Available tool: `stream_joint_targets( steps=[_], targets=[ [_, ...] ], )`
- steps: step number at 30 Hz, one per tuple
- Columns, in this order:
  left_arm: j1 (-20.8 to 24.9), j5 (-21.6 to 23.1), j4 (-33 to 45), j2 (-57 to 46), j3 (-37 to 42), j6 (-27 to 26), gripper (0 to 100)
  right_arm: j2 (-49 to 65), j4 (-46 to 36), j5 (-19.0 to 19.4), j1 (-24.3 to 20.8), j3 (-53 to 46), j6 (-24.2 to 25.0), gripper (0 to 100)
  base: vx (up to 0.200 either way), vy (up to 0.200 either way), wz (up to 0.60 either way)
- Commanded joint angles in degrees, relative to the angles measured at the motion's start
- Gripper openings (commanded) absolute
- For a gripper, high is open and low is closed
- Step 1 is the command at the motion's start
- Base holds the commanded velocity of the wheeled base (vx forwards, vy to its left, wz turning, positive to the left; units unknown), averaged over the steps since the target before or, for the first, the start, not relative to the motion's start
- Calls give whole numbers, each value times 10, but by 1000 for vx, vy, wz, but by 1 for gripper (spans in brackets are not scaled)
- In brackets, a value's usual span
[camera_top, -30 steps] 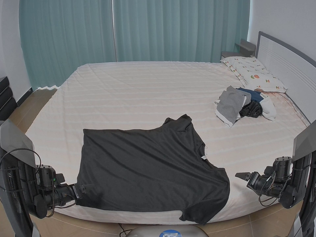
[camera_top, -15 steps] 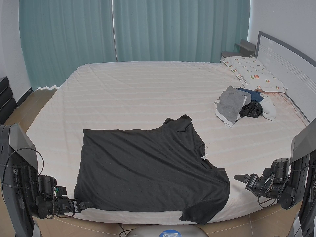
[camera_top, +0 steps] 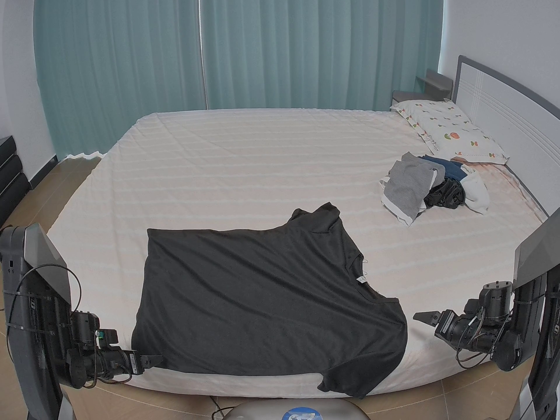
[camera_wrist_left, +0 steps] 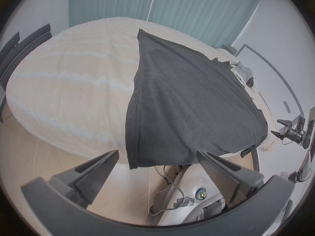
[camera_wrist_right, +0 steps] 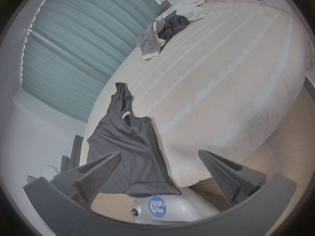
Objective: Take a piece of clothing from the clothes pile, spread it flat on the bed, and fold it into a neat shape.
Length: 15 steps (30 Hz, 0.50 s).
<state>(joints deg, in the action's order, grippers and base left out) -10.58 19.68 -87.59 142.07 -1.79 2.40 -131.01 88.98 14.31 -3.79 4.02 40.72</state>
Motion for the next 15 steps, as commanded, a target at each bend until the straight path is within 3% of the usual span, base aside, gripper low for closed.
stream_joint_targets(
  steps=[1,12,13,15],
  targets=[
    [1,5,-15,21,-4,1,100,-1,6,0,0,0,0,100,0,0,0],
    [16,13,-21,32,-29,1,100,-1,6,-1,0,3,0,100,0,0,0],
    [16,13,-21,34,-33,1,0,-1,6,-1,0,3,0,100,0,0,0],
    [15,13,-21,34,-35,5,0,-1,6,-1,0,3,0,100,0,0,0]
  ],
)
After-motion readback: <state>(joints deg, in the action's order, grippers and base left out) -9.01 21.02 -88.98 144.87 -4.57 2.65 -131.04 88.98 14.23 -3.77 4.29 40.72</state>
